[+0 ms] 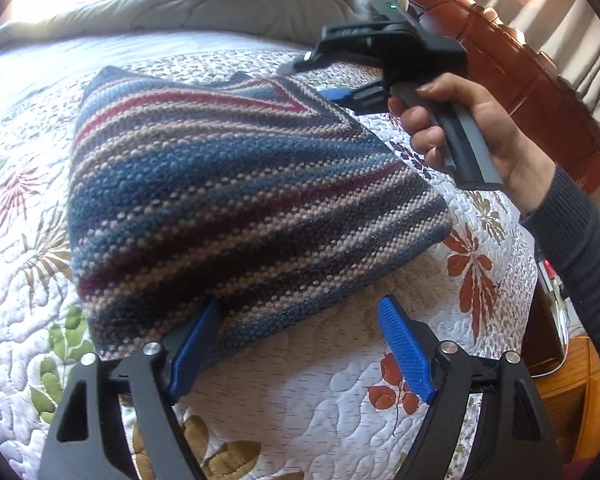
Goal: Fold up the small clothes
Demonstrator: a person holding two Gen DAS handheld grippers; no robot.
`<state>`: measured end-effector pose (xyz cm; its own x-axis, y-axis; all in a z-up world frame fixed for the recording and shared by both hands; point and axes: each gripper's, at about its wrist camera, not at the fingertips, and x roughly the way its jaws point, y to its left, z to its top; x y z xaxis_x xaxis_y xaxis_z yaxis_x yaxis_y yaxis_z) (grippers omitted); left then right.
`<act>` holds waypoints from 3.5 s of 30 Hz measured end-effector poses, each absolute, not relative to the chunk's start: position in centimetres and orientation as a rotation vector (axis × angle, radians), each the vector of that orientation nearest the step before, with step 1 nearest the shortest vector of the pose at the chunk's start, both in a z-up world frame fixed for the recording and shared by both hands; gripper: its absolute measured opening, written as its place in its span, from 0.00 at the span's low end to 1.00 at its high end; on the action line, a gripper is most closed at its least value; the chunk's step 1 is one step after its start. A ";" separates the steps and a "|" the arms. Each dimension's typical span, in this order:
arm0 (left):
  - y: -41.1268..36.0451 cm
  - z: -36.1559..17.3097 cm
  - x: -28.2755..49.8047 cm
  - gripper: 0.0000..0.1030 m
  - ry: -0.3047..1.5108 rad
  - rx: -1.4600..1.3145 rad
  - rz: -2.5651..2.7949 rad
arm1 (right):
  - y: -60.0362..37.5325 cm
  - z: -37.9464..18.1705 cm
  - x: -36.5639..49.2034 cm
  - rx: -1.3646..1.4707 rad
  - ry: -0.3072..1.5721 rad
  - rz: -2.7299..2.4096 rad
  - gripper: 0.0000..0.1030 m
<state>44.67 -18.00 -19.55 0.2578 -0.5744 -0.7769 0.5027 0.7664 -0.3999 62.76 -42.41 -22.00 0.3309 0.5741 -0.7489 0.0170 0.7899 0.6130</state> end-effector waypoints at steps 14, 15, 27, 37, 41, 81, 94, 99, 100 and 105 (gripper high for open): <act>-16.5 -19.7 45.0 0.79 1.088 -0.108 -0.752 | -42.8 -24.1 64.0 0.537 1.171 0.234 0.10; -16.6 -19.7 44.9 0.79 1.090 -0.107 -0.753 | -42.8 -24.5 64.1 0.550 1.184 0.232 0.14; -10.5 -17.0 44.4 0.81 1.088 -0.351 -0.791 | -47.6 -21.5 56.0 0.702 1.170 0.328 0.57; -7.9 -15.4 45.8 0.81 1.028 -0.437 -0.699 | -44.6 -21.9 54.2 0.636 1.117 0.425 0.17; -8.1 -16.0 46.5 0.81 1.037 -0.441 -0.690 | -45.5 -20.8 54.6 0.630 1.058 0.384 0.13; -8.0 -23.0 56.0 0.94 1.344 -0.539 -0.520 | -45.2 -20.6 50.1 0.706 1.086 0.466 0.42; -5.1 -24.4 59.2 0.95 1.272 -0.841 -0.692 | -47.4 -26.4 56.5 0.875 1.269 0.596 0.89; -6.9 -25.9 59.5 0.96 1.308 -0.806 -0.726 | -45.1 -27.1 58.5 0.852 1.288 0.636 0.91; -7.1 -26.1 59.7 0.96 1.316 -0.798 -0.729 | -44.6 -26.9 58.8 0.850 1.294 0.647 0.91; -7.7 -26.7 60.0 0.96 1.320 -0.793 -0.731 | -42.1 -26.5 59.7 0.775 1.312 0.675 0.91</act>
